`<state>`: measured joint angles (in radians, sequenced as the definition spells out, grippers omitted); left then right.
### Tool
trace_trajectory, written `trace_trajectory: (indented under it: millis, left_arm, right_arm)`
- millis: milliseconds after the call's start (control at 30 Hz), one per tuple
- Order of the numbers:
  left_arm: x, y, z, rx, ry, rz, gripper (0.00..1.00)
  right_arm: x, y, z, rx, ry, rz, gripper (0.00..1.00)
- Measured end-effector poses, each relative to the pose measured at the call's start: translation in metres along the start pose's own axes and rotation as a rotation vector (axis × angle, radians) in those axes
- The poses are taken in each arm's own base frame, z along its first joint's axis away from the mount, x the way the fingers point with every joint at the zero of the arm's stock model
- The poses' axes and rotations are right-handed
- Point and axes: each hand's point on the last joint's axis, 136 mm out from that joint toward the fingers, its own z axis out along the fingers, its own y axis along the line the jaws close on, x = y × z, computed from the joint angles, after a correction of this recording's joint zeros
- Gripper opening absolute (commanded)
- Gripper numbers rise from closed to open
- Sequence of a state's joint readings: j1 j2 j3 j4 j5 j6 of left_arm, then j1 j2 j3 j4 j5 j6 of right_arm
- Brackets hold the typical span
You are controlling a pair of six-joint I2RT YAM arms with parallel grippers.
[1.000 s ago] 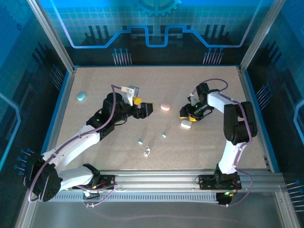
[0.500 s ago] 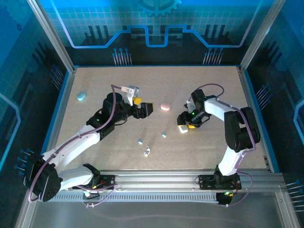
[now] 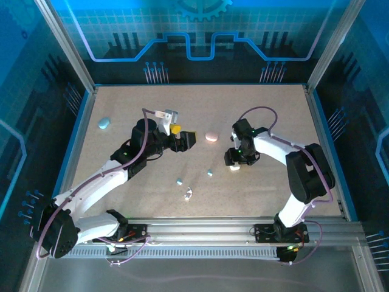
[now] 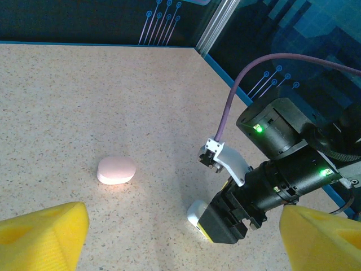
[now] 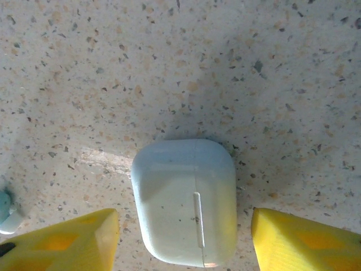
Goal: Insert wireless bluetooth earbuds into charging case
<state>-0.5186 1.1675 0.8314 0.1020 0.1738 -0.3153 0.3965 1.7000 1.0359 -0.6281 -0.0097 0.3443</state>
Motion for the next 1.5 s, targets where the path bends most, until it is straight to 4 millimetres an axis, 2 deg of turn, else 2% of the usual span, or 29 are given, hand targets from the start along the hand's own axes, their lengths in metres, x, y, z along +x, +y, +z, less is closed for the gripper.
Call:
trace_trajectory:
  millis: [267,500,633,733,833,900,967,1033,1100,1200,1300,1400,1500]
  left_arm:
    - [0.0,0.0,0.0,0.0,0.0,0.0,0.88]
    - [0.0,0.0,0.0,0.0,0.0,0.0,0.87]
    - [0.0,0.0,0.0,0.0,0.0,-0.001,0.85]
    - [0.0,-0.001,0.0,0.004,0.002,-0.008,0.82]
    - [-0.002,-0.008,0.0,0.039,0.008,-0.026,0.8]
    - [-0.009,-0.019,0.001,0.086,0.012,-0.031,0.78]
    - [-0.018,-0.032,0.003,0.142,0.016,-0.035,0.77]
    - [-0.027,-0.046,0.004,0.2,0.019,-0.028,0.77]
    - [-0.036,-0.062,0.004,0.257,0.021,-0.014,0.77]
    - [-0.041,-0.089,0.004,0.345,0.039,0.01,0.77]
    - [-0.038,-0.114,0.004,0.424,0.072,0.035,0.76]
    - [-0.03,-0.128,0.009,0.467,0.117,0.054,0.7]
    - [-0.022,-0.13,0.017,0.47,0.162,0.054,0.68]
  right_arm:
    - [0.009,0.002,0.015,0.055,0.039,-0.036,0.57]
    - [0.007,0.0,0.014,0.079,0.038,-0.04,0.41]
    - [0.002,0.003,0.007,0.066,0.002,-0.053,0.38]
    - [-0.007,0.011,-0.023,0.019,-0.116,-0.089,0.38]
    - [-0.022,0.028,-0.082,-0.058,-0.337,-0.167,0.39]
    - [-0.031,0.043,-0.133,-0.116,-0.533,-0.249,0.4]
    - [-0.032,0.054,-0.175,-0.155,-0.695,-0.337,0.4]
    - [-0.028,0.064,-0.21,-0.178,-0.835,-0.433,0.4]
    - [-0.023,0.073,-0.233,-0.182,-0.926,-0.53,0.4]
    - [-0.017,0.083,-0.248,-0.165,-0.985,-0.657,0.4]
    - [-0.014,0.09,-0.249,-0.139,-0.986,-0.755,0.41]
    - [-0.013,0.096,-0.252,-0.122,-0.99,-0.822,0.41]
    - [-0.01,0.102,-0.253,-0.116,-0.998,-0.876,0.41]
